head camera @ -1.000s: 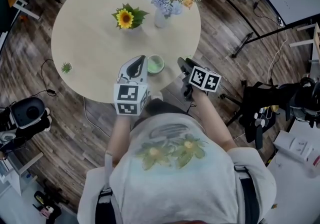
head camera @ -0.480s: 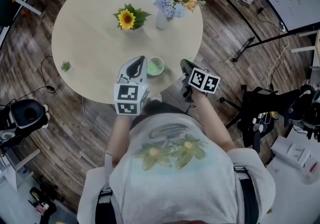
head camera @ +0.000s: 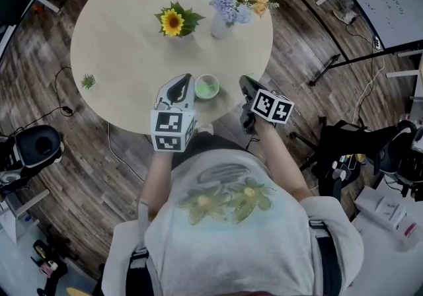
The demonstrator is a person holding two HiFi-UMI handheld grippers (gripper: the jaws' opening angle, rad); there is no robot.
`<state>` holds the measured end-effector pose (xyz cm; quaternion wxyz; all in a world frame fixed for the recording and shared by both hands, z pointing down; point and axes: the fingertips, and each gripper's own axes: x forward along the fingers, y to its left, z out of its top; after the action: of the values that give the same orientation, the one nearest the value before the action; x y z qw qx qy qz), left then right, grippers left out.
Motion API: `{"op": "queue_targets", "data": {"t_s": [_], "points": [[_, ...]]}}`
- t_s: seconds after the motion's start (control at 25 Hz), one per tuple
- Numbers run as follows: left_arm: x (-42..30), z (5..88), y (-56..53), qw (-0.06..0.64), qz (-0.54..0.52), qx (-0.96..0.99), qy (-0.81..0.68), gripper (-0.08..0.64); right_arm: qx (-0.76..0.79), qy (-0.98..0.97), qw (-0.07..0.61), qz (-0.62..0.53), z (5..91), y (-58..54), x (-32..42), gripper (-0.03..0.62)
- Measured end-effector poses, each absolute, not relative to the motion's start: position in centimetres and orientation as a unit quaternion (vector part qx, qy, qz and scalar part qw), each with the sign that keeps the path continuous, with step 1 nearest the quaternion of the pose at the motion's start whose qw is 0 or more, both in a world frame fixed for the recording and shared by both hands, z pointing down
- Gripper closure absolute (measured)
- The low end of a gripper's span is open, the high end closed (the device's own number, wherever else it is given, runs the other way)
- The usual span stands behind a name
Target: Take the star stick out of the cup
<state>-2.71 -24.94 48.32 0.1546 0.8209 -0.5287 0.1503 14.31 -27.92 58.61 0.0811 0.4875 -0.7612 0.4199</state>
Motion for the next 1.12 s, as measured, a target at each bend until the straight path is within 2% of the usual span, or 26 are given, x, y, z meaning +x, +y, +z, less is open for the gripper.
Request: {"op": "queue_targets", "data": {"t_s": [1.12], "points": [[-6.6, 48.1, -22.9, 0.157, 0.149, 0.818, -0.532, 0.557, 0.493, -0.814, 0.094, 0.292, 52.7, -26.3, 10.0, 0.565]]}}
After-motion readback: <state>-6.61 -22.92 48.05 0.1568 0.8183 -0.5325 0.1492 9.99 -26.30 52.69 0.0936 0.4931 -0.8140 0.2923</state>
